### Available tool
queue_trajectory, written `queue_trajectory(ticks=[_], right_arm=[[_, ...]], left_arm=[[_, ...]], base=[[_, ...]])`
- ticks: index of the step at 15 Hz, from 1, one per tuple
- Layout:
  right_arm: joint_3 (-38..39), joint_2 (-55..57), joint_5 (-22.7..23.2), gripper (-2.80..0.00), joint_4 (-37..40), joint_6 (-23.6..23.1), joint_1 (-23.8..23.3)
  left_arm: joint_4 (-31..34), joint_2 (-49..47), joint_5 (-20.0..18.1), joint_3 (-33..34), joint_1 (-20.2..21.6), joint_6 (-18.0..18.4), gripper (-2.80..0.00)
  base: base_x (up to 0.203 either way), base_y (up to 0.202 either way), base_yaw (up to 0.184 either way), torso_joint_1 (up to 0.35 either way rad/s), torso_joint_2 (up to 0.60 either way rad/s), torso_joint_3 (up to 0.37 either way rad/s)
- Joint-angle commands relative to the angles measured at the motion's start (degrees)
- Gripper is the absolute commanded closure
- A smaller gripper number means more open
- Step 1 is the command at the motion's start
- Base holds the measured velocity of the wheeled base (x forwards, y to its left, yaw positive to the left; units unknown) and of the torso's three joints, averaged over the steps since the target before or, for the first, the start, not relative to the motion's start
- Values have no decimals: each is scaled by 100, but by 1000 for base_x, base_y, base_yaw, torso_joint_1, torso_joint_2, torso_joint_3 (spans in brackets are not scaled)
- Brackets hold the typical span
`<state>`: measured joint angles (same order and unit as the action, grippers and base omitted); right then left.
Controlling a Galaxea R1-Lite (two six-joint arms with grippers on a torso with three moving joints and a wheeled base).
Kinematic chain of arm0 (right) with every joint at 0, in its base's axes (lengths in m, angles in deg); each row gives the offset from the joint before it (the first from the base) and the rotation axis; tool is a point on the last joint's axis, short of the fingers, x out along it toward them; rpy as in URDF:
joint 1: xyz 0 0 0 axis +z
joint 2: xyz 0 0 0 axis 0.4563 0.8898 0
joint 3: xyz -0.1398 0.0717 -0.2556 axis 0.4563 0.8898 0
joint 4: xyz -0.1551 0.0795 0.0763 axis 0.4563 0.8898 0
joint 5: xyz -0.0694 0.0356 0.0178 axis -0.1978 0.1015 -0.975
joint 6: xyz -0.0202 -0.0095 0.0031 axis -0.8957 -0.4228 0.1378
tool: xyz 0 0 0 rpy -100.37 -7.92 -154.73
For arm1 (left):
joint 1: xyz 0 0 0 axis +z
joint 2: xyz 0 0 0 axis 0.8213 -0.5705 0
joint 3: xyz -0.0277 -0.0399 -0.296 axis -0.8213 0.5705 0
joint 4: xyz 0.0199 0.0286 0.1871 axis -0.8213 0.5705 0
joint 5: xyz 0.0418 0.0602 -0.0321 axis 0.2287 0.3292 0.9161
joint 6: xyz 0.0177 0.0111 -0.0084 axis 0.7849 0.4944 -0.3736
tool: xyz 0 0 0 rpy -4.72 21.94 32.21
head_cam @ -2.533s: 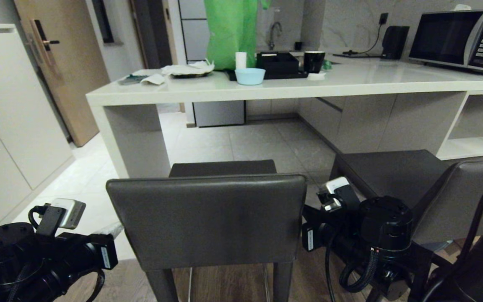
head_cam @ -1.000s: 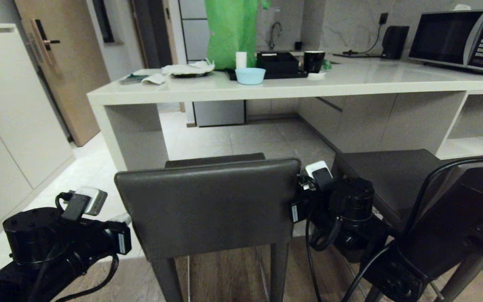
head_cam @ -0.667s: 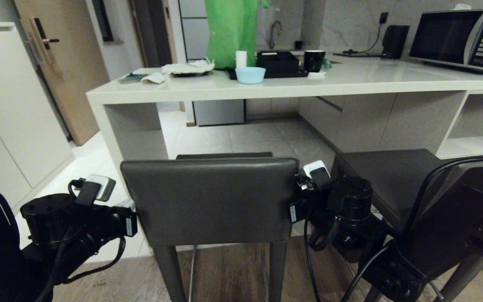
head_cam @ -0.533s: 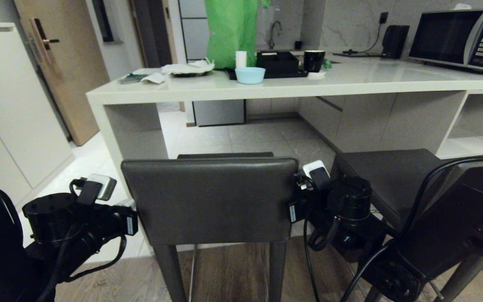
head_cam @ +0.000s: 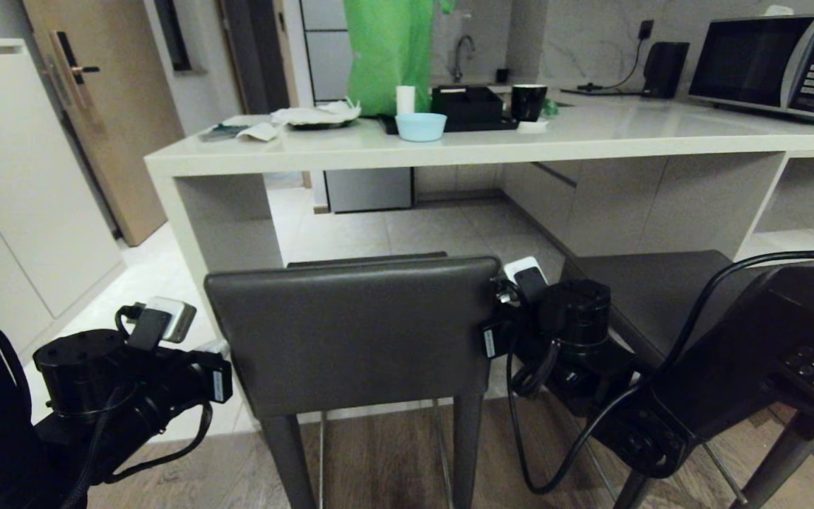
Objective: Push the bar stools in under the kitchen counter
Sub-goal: Push the gray chair back under the dining table
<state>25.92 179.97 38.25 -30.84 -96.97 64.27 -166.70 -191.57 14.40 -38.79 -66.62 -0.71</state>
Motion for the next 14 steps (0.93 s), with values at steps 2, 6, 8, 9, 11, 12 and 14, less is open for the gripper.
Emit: queue_trajectory(ticks=[2,6,8,9,11,12,14], right_arm=[[-63,53,-36,0,-27,-2,-21],[-13,91,-42,0,-46,-2,23],[-48,141,-42,0,-46,-2,23],[-54,150,-42,0,-46,-2,23],[-49,150,-42,0,-46,-2,23],[-51,150,-42,0,-46,-2,23],[-57,150,-42,0,-46,-2,23]], left_arm=[[-67,49,35,-15,16,1,0],[-67,93,40,-15,16,1,0],[-67,85,44,-15,16,1,0],[-67,85,44,-15,16,1,0],[-67,85,44,-15,16,1,0],[-67,85,44,-15,16,1,0],[-67,93,44,-21,16,1,0]], base=[[0,0,0,0,0,0],[0,0,0,0,0,0],[84,0,-3,-3,2,6],[177,0,-1,-3,-1,8],[189,0,3,3,3,4],[197,0,0,7,0,2],[189,0,2,2,6,2]])
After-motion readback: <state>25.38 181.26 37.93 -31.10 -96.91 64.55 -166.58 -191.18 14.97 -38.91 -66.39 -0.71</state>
